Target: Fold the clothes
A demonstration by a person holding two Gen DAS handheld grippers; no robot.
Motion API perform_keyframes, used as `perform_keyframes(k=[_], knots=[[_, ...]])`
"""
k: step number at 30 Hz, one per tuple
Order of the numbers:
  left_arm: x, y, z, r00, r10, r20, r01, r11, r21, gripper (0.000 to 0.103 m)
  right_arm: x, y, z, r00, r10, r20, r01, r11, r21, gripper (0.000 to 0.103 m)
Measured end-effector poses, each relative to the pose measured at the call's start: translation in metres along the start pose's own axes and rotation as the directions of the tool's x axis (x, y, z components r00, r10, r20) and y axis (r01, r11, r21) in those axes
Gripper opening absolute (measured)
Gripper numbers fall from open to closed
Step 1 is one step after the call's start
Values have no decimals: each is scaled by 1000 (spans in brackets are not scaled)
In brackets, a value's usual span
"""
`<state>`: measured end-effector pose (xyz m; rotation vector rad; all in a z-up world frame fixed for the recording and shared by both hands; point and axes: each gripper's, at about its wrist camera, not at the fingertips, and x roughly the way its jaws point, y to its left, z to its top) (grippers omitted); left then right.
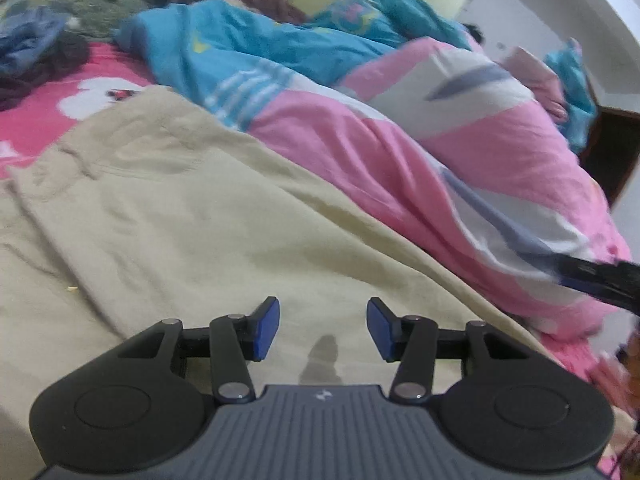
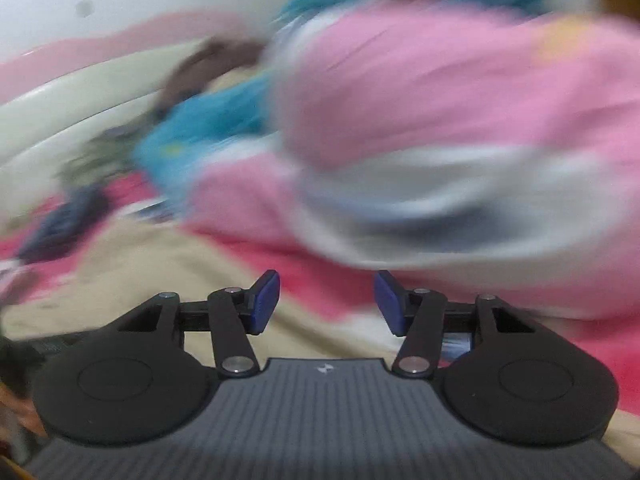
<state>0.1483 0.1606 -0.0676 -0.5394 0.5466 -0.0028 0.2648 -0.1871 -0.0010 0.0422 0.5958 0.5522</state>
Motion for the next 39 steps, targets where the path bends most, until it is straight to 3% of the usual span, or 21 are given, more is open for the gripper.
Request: perform_keyframes(k=[4,7,9,13,16,18,21,25,31,39], knots=[[-5,15,7,999,25,27,-23,998,-61,50,112,11,39,982,133,-138,-132,991,14,52],[-3,23,9,998,57,27,-54,995,-84,49,166,17,48,958,186,-217,-188,982,14,49],[-4,25,11,998,55,31,-52,995,-87,49,165,40,34,947,194,-256,-219,973,-74,44],[-3,23,10,997,68,42,-64,994,-85,50,162,73,4,953,119,-279,-199,940,-277,35],[-2,21,8,996,80,50,-77,995,-70,50,153,80,2,964,106,-244,-186,924,-333,35],[-3,22,8,995,81,54,-77,994,-73,50,145,76,13,972,142,-189,-197,931,-309,37],[-2,24,8,995,84,59,-79,993,-86,50,149,55,35,973,184,-138,-207,961,-182,46],[-2,26,9,995,83,60,-77,993,-93,50,180,26,41,959,205,-194,-208,978,7,46],[0,27,8,995,82,59,-76,992,-97,50,191,33,19,932,239,-272,-254,967,-24,45],[1,27,8,994,89,58,-83,992,-92,50,189,48,15,930,206,-305,-257,957,-137,45]])
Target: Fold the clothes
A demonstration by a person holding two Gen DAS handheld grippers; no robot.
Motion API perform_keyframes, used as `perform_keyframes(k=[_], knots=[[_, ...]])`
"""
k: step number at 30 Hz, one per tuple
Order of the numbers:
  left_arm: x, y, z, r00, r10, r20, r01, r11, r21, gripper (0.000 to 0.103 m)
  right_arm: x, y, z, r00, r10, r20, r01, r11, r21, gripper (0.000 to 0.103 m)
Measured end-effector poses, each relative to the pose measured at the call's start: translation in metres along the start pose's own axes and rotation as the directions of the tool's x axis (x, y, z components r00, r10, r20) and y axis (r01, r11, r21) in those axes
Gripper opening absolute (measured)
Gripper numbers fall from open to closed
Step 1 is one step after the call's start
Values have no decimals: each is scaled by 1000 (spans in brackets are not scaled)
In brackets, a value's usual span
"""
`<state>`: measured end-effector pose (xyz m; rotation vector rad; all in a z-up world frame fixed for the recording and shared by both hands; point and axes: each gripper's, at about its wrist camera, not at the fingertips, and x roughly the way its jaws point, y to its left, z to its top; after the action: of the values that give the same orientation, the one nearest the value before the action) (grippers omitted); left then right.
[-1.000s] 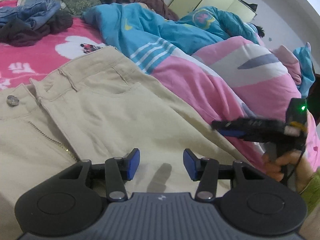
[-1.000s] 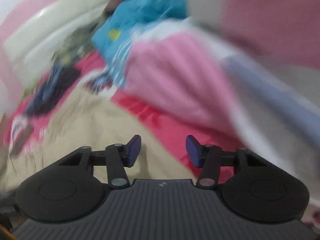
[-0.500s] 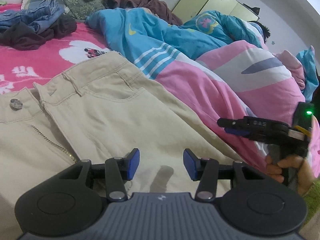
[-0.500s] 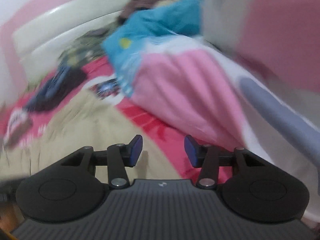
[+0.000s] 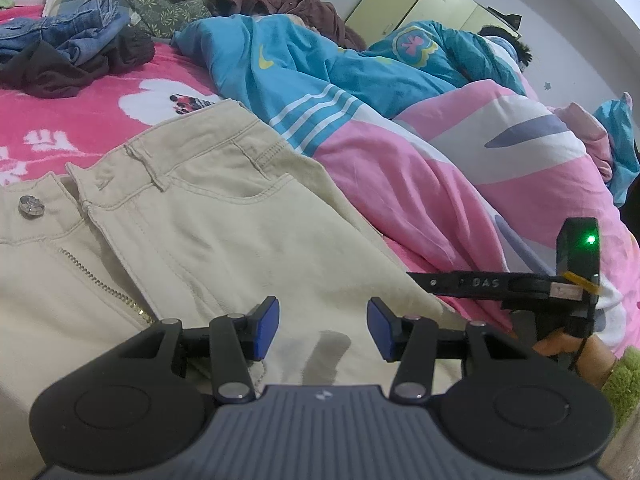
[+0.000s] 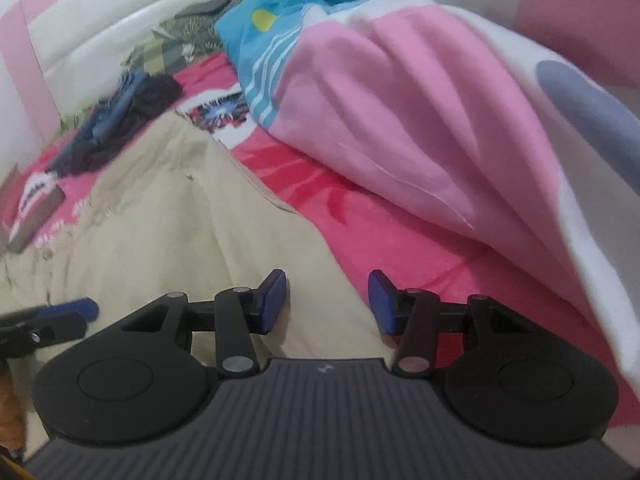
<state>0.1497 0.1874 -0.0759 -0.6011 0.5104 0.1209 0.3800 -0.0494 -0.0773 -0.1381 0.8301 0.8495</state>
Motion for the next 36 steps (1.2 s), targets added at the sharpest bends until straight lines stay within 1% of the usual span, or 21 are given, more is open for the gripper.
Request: perform_keyframes(k=[1,2,4,6,8,10,12,16,19,20,22,23,25,27,28,29,30,31,32,35,36], knots=[[0,0,0,1000,0,-1,0,1000,-1,50,1,2,-1,1000,-9,1,9,1000,-13,42],[0,1,0,1000,1,-2,-1,1000,-2,50,1,4,-1,1000,-17,3,17,999,-27,27],[1,2,0,1000,3,-3,-3,1000,-5,50,0,12,-2,999,-51,13,52,996,-67,6],[1,2,0,1000,11,-3,-11,1000,-4,50,-8,25,-2,993,-106,55,112,986,-127,3],[0,2,0,1000,20,-4,-20,1000,-2,50,-15,37,0,981,-158,111,177,966,-188,2],[0,2,0,1000,30,-5,-30,1000,5,49,-15,47,2,961,-229,158,263,932,-249,1],[0,2,-1,999,37,-7,-37,999,12,49,-10,51,6,940,-289,183,331,902,-278,1],[1,3,0,999,43,-14,-43,999,14,47,8,48,9,923,-339,182,380,874,-302,1],[2,3,1,999,52,-16,-51,998,22,47,27,40,7,918,-365,157,396,871,-290,2],[2,2,1,998,56,-16,-55,998,30,47,34,36,6,911,-383,149,411,867,-283,0],[2,3,1,998,59,-16,-58,998,38,47,45,27,5,890,-434,143,457,847,-271,0],[1,3,1,998,58,-16,-58,998,38,47,47,24,7,884,-446,140,467,846,-258,0],[0,5,2,998,57,-14,-56,998,32,47,37,28,14,885,-438,158,464,853,-237,1],[-2,6,3,998,67,1,-67,998,17,47,20,43,19,889,-407,210,452,855,-254,2],[-3,7,4,997,71,9,-71,997,4,48,11,52,22,897,-375,235,429,866,-256,2],[-4,9,5,997,70,15,-70,997,-12,48,4,61,26,910,-330,250,392,883,-260,2],[-5,10,6,997,69,20,-69,997,-26,49,1,70,30,930,-271,247,334,903,-269,2],[-6,11,7,997,72,26,-71,997,-33,49,3,78,35,952,-207,226,269,919,-288,2],[-7,12,8,996,77,34,-76,996,-38,49,10,86,39,968,-156,195,212,927,-310,2],[-10,15,10,994,92,51,-89,995,-51,52,45,106,51,994,-54,95,85,926,-367,1],[-11,17,11,994,99,55,-96,994,-57,52,60,110,55,996,-52,68,74,924,-376,1]])
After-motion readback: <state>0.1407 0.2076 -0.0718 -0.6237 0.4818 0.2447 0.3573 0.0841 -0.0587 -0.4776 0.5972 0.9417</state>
